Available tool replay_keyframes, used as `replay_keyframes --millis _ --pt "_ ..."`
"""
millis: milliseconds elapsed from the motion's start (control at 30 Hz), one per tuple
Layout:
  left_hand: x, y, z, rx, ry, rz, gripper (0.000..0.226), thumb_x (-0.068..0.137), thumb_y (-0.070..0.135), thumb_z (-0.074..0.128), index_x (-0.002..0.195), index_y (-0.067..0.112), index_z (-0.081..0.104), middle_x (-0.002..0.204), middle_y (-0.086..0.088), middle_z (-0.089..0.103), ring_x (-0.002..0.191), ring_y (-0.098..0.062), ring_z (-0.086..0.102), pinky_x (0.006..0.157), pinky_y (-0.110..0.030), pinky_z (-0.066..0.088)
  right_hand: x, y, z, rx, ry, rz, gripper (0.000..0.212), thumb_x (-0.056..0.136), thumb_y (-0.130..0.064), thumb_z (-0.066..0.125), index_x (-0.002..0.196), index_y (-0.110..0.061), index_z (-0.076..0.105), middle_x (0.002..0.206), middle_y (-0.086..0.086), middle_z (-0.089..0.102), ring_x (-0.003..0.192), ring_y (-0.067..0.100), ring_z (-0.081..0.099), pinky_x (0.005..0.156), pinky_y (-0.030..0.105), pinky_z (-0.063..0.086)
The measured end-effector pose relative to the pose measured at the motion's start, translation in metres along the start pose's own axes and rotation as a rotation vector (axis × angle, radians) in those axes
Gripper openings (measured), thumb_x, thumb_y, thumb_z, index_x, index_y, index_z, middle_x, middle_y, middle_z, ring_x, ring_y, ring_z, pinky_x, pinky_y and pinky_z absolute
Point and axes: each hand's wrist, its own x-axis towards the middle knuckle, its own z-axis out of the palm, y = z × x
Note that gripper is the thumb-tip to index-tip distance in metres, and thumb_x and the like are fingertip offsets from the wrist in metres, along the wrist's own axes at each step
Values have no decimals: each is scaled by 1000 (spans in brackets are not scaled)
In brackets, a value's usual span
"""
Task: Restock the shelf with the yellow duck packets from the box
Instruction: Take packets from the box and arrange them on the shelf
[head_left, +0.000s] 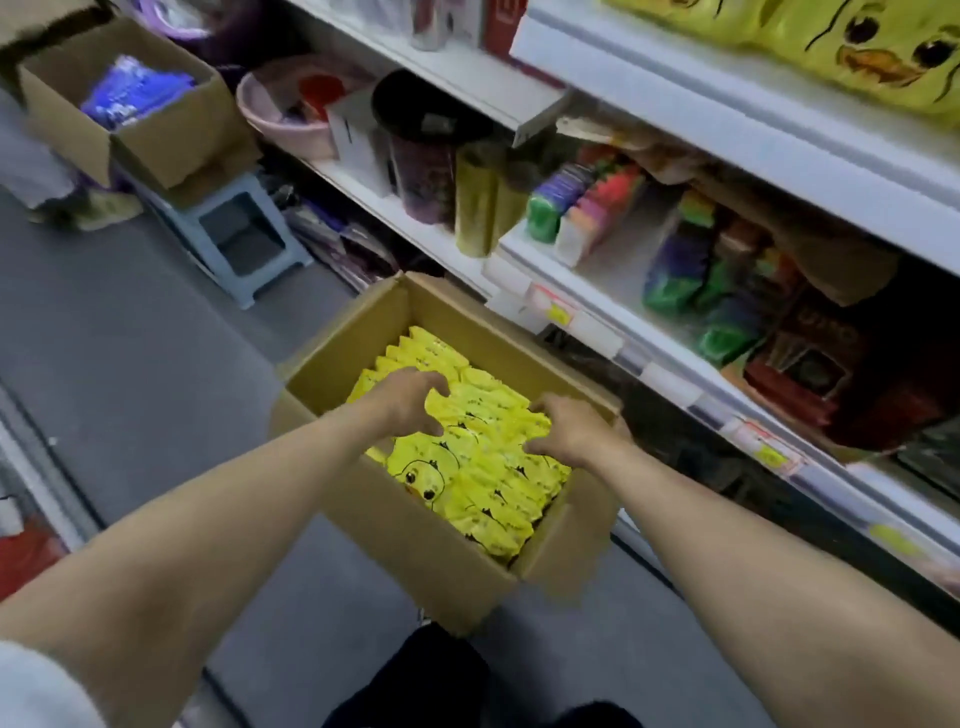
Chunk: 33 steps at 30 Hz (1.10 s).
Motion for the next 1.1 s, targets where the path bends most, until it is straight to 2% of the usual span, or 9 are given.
replay_keyframes --millis 133,267,433,567,767,867,933,1033,1100 --pt "40 -34 22 7 -157 -13 60 76 38 81 128 28 54 132 -9 53 105 -27 62 88 -41 52 30 1 58 93 -139 99 62 79 -40 80 132 -21 55 136 6 57 123 26 54 92 32 46" --pt "71 -59 49 -8 -257 -13 59 77 37 81 129 28 55 132 -7 54 117 -26 53 93 -37 48 52 8 103 154 -294 196 58 79 -41 81 129 -22 59 133 7 58 119 25 56 89 29 46" --pt "106 -85 80 2 -326 -51 64 75 40 80 132 28 54 134 -11 50 110 -27 54 91 -34 47 80 16 148 204 -410 272 53 81 -40 80 126 -20 61 131 6 58 117 24 57 91 30 47" --pt "134 -99 98 54 -334 -64 68 76 44 78 137 30 50 137 -13 47 121 -32 49 100 -40 43 96 23 176 208 -468 295 51 82 -40 78 126 -20 62 131 4 60 118 23 57 95 30 47" --pt "150 -103 122 87 -368 -51 66 80 49 73 139 32 48 137 -14 44 125 -34 46 98 -40 43 110 24 203 115 -504 283 55 78 -38 82 126 -21 64 131 2 62 120 24 57 98 31 48" --pt "153 -106 127 104 -352 -35 64 78 48 75 135 33 51 137 -11 43 125 -33 45 100 -41 44 114 22 214 67 -458 307 31 82 -33 78 111 -23 73 118 1 68 112 25 63 89 31 51" --pt "156 -108 127 59 -359 -29 60 79 45 76 132 31 54 134 -9 45 122 -30 48 94 -37 46 118 21 215 58 -448 329 19 88 -31 73 102 -18 76 113 5 71 106 27 65 85 32 53" --pt "159 -110 126 82 -355 -6 56 78 50 74 128 32 57 129 -8 49 121 -28 47 91 -35 44 125 21 199 99 -531 274 31 97 -29 61 111 -4 71 120 12 68 113 30 61 93 36 51" --pt "161 -110 128 119 -365 -1 57 79 56 71 129 32 58 129 -9 50 124 -29 45 95 -37 43 128 25 183 219 -565 274 37 101 -27 54 117 4 66 123 19 64 115 33 59 91 37 48"
